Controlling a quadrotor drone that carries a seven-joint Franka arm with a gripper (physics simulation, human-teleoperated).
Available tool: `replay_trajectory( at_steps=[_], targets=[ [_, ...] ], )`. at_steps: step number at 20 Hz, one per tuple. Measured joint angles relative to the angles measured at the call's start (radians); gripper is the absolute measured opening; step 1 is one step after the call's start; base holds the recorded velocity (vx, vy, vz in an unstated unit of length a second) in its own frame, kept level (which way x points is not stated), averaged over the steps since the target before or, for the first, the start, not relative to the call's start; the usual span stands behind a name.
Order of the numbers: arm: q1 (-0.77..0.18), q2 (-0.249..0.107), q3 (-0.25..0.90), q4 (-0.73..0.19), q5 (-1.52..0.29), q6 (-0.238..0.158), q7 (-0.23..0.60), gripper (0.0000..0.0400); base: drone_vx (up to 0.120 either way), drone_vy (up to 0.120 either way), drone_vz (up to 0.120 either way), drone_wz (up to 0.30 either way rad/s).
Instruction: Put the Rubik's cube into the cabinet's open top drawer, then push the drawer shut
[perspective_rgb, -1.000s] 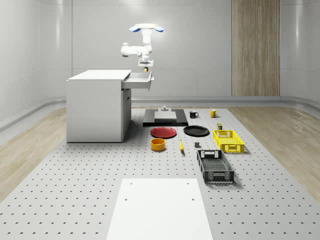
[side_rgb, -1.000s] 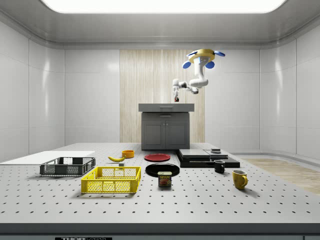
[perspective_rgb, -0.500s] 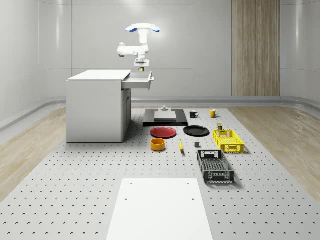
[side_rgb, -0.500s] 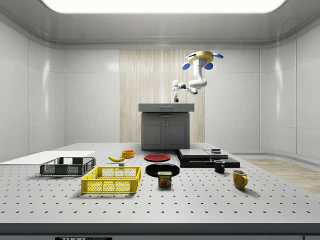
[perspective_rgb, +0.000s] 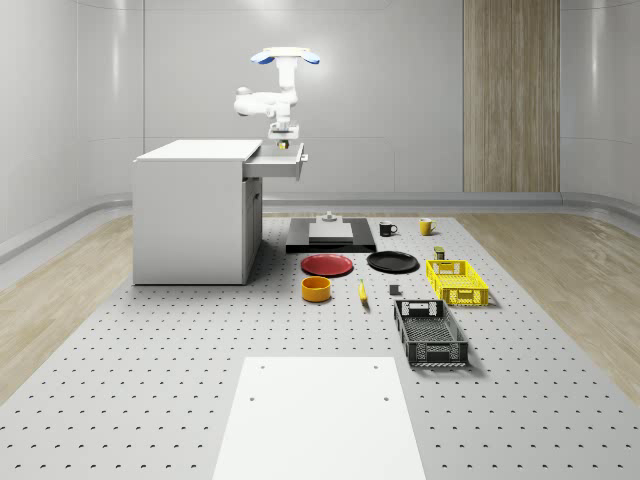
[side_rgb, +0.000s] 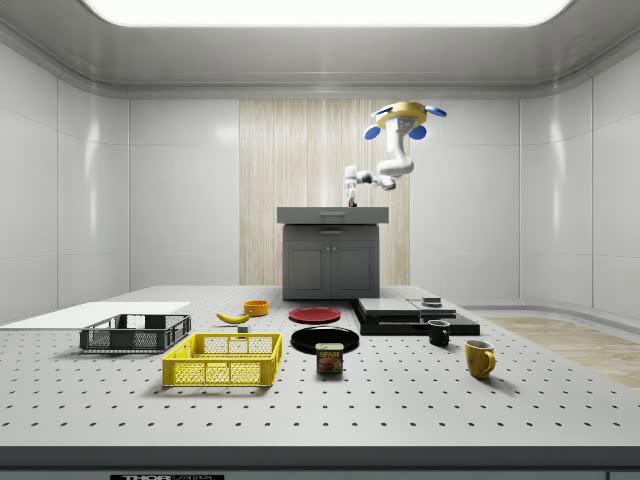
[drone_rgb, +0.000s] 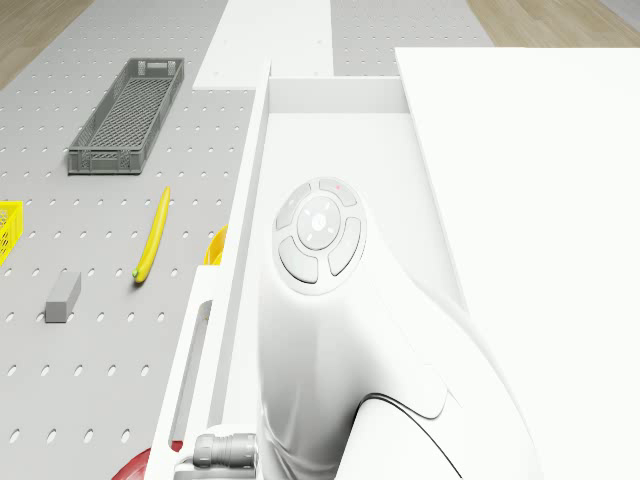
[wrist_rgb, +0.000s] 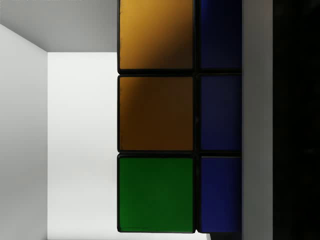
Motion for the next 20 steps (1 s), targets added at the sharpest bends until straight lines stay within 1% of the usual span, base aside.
replay_trajectory(
  at_steps=[9, 17, 20],
  targets=[
    [-0.024, 0.015, -0.112, 0.034, -0.107, 0.033, 0.003, 0.0325, 0.0, 0.0, 0.0, 0.0],
    [-0.044, 0.037, -0.198, 0.07, -0.191, 0.055, 0.003, 0.0325, 0.0, 0.0, 0.0, 0.0],
    [-0.048, 0.045, -0.217, 0.079, -0.211, 0.058, 0.002, 0.0361, 0.0, 0.0, 0.0, 0.0]
  ],
)
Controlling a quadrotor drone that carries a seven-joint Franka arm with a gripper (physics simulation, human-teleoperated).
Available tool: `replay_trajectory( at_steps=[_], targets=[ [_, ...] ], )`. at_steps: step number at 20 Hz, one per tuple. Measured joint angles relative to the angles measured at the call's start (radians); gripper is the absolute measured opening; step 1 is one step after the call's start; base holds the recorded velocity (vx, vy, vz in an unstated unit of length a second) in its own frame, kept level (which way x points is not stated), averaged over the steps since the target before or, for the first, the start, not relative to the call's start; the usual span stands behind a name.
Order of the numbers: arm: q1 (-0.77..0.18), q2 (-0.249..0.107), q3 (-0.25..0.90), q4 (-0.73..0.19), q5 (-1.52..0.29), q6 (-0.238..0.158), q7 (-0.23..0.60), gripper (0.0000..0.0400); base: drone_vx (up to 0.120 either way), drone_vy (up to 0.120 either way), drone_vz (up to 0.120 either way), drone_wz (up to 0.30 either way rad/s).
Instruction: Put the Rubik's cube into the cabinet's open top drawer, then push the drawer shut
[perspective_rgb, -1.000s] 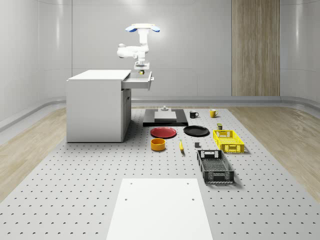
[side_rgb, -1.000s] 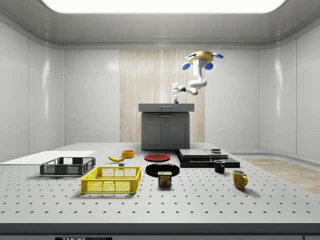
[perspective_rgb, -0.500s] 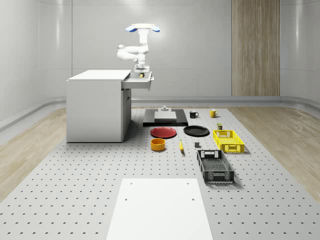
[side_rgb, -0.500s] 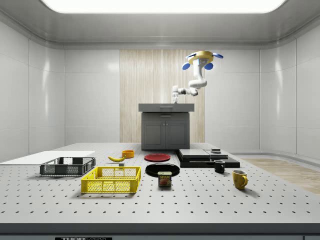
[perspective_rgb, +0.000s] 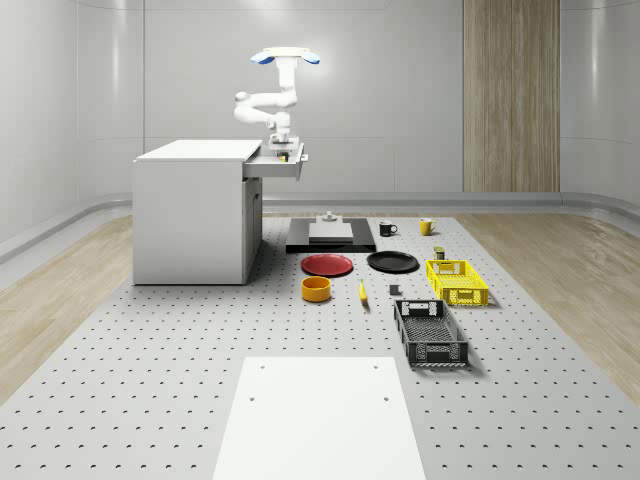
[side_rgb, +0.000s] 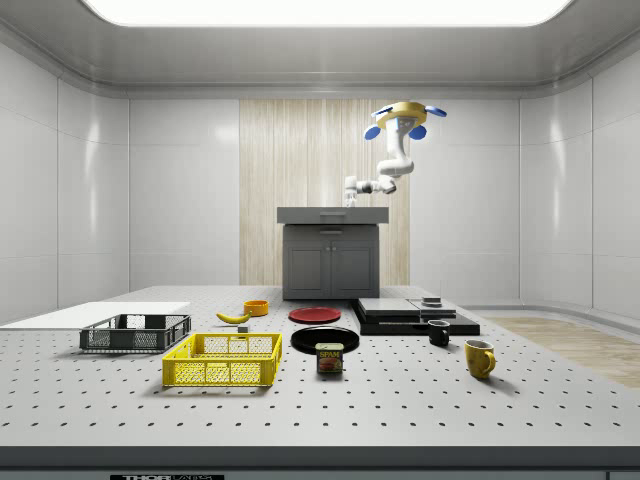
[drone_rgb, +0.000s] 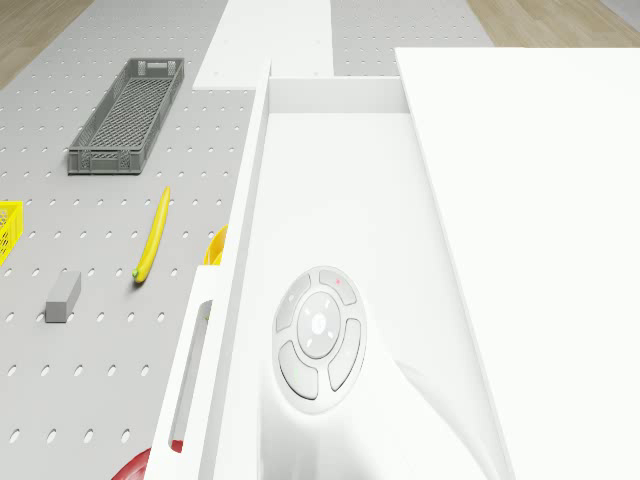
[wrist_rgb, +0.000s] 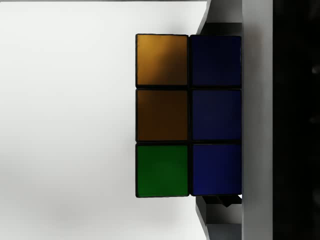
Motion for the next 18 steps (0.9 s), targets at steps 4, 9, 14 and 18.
replay_trajectory(
  at_steps=[4, 9, 14, 18],
  targets=[
    [0.008, 0.007, 0.01, -0.006, 0.006, -0.012, -0.003, 0.0386, 0.0, 0.0, 0.0, 0.0],
    [0.028, 0.009, 0.063, -0.032, 0.052, -0.044, -0.008, 0.0396, 0.0, 0.0, 0.0, 0.0],
    [0.048, 0.01, 0.137, -0.06, 0.119, -0.079, -0.011, 0.0399, 0.0, 0.0, 0.0, 0.0],
    [0.062, 0.01, 0.206, -0.08, 0.183, -0.107, -0.013, 0.04, 0.0, 0.0, 0.0, 0.0]
  ],
)
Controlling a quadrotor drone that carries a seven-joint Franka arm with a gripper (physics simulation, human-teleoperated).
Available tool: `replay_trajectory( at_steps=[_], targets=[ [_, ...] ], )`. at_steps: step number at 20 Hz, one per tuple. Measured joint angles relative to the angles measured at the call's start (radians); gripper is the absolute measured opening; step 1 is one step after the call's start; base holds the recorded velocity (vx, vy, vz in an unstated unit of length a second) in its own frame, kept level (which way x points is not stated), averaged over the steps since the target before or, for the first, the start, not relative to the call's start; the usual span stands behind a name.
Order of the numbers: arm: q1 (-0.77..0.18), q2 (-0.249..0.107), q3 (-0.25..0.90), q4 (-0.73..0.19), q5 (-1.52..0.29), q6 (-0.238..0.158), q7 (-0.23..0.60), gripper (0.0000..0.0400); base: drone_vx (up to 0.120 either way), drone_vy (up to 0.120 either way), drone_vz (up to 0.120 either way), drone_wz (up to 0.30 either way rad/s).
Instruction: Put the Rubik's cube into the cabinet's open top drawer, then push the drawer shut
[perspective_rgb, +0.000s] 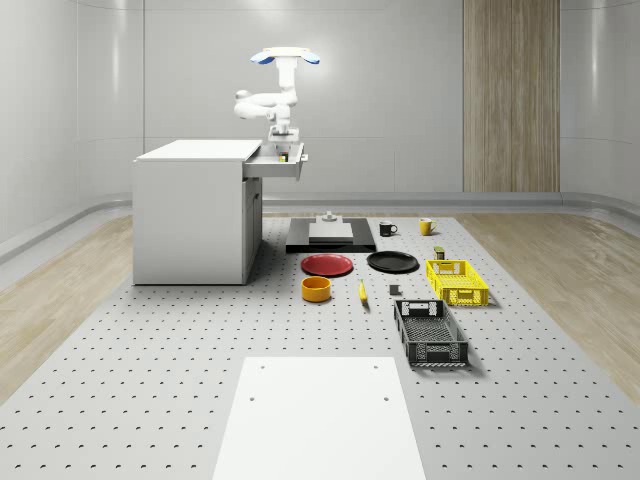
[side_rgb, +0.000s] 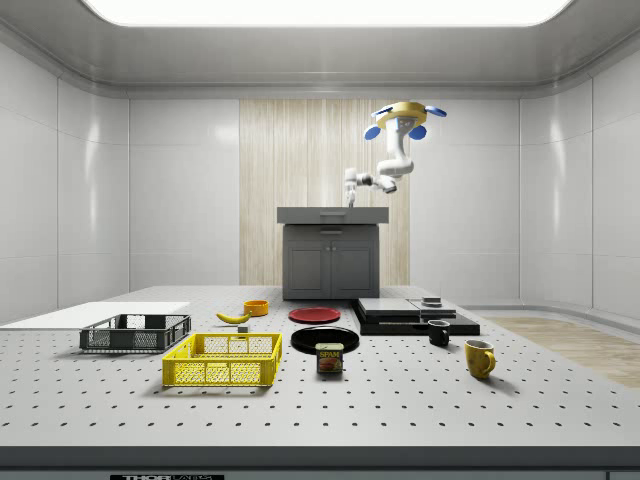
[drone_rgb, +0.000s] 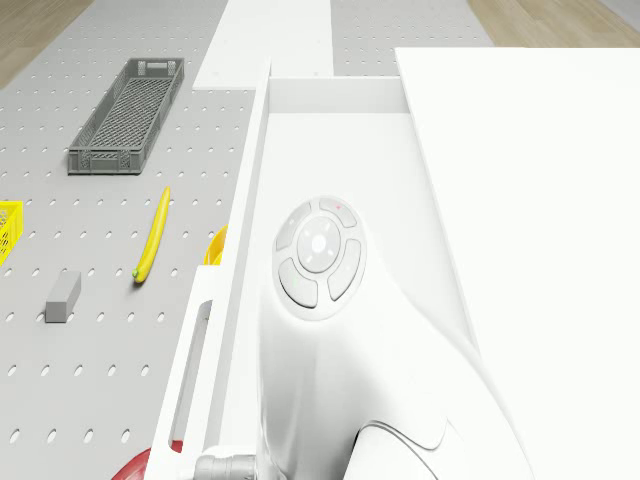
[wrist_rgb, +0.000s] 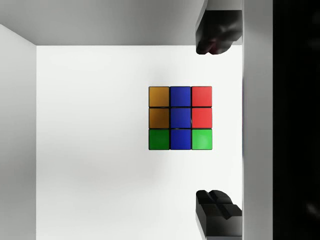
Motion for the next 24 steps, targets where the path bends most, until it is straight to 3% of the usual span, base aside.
replay_trajectory(
  at_steps=[3, 8, 24],
  targets=[
    [0.007, 0.0, 0.05, -0.011, 0.047, -0.018, 0.0, 0.04, 0.0, 0.013, 0.027, 0.0],
    [0.011, -0.002, 0.1, -0.02, 0.095, -0.033, 0.001, 0.04, 0.0, 0.12, 0.0, 0.0],
    [0.011, -0.017, 0.13, -0.023, 0.128, -0.029, 0.003, 0.04, 0.0, 0.12, 0.0, 0.0]
  ],
)
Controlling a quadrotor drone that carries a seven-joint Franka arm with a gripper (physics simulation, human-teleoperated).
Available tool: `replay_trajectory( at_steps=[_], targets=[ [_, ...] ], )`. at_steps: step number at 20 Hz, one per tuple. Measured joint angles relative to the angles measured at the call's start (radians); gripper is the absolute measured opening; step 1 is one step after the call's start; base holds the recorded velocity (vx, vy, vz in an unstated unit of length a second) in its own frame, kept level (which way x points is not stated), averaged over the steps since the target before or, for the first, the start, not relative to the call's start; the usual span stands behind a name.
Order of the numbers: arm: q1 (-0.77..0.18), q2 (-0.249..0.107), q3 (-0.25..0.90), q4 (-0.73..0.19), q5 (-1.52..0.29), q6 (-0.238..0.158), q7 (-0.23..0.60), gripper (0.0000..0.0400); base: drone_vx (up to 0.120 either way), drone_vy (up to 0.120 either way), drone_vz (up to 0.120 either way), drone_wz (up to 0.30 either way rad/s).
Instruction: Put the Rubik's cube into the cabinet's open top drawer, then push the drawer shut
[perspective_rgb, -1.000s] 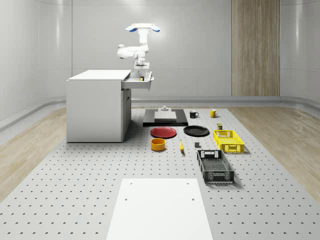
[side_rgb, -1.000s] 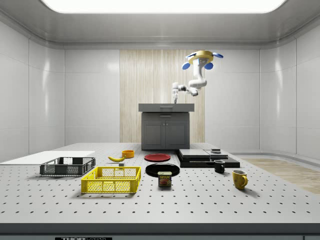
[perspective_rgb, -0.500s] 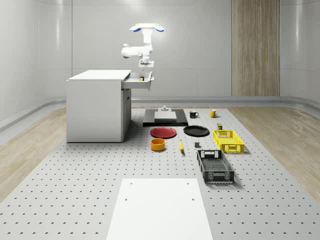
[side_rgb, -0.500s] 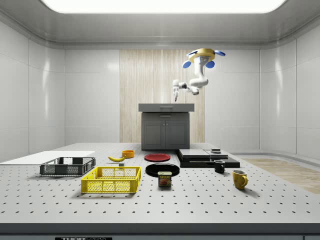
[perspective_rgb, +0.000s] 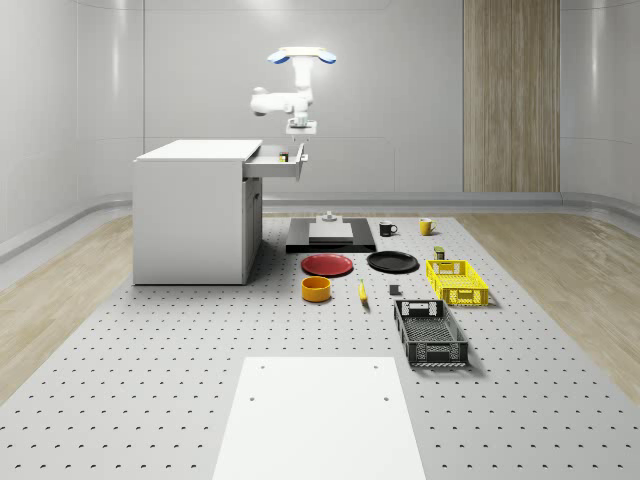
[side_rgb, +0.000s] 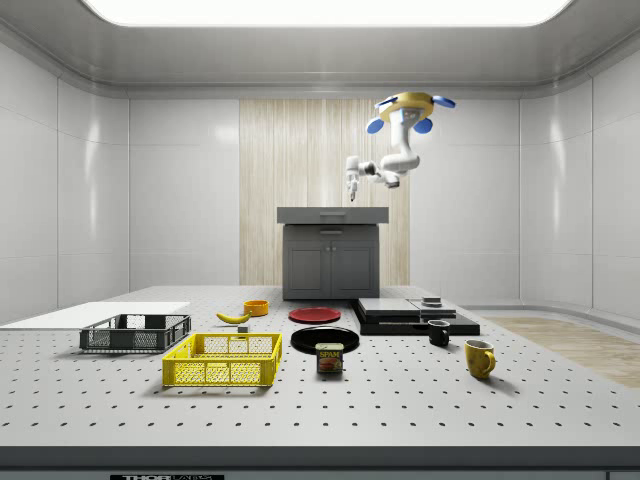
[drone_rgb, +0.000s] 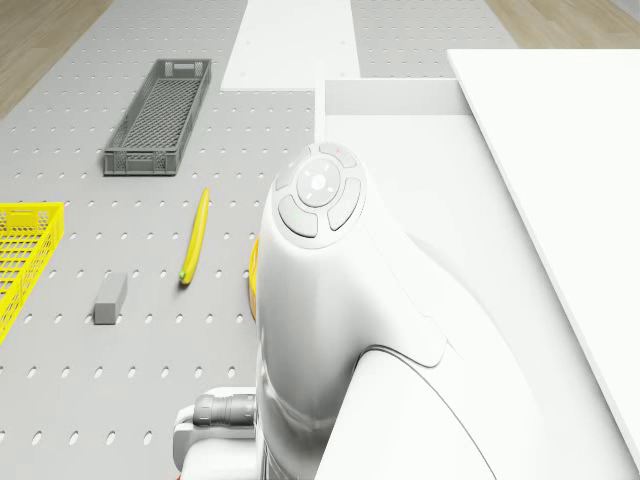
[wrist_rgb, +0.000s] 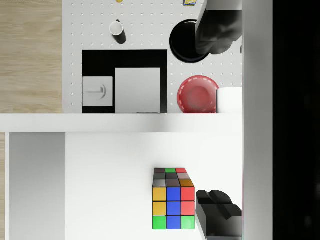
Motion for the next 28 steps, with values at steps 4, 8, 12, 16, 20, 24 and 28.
replay_trajectory(
  at_steps=[4, 8, 12, 16, 20, 24, 28],
  targets=[
    [0.0, -0.003, 0.001, 0.0, 0.002, 0.003, 0.0, 0.04, 0.0, 0.12, 0.0, 0.0],
    [-0.001, -0.006, 0.001, 0.0, 0.003, 0.006, 0.001, 0.04, 0.0, 0.12, 0.0, 0.0],
    [-0.001, -0.009, 0.002, 0.0, 0.004, 0.008, 0.001, 0.04, 0.0, 0.12, 0.0, 0.0],
    [-0.002, -0.011, 0.002, 0.0, 0.005, 0.01, 0.001, 0.04, 0.0, 0.12, 0.0, 0.0],
    [-0.002, -0.014, 0.002, 0.0, 0.006, 0.012, 0.001, 0.04, 0.0, 0.12, 0.0, 0.0],
    [-0.002, -0.016, 0.002, 0.0, 0.007, 0.014, 0.002, 0.04, 0.0, 0.12, 0.0, 0.0],
    [-0.003, -0.018, 0.002, 0.0, 0.008, 0.016, 0.002, 0.04, 0.0, 0.12, 0.0, 0.0]
  ],
)
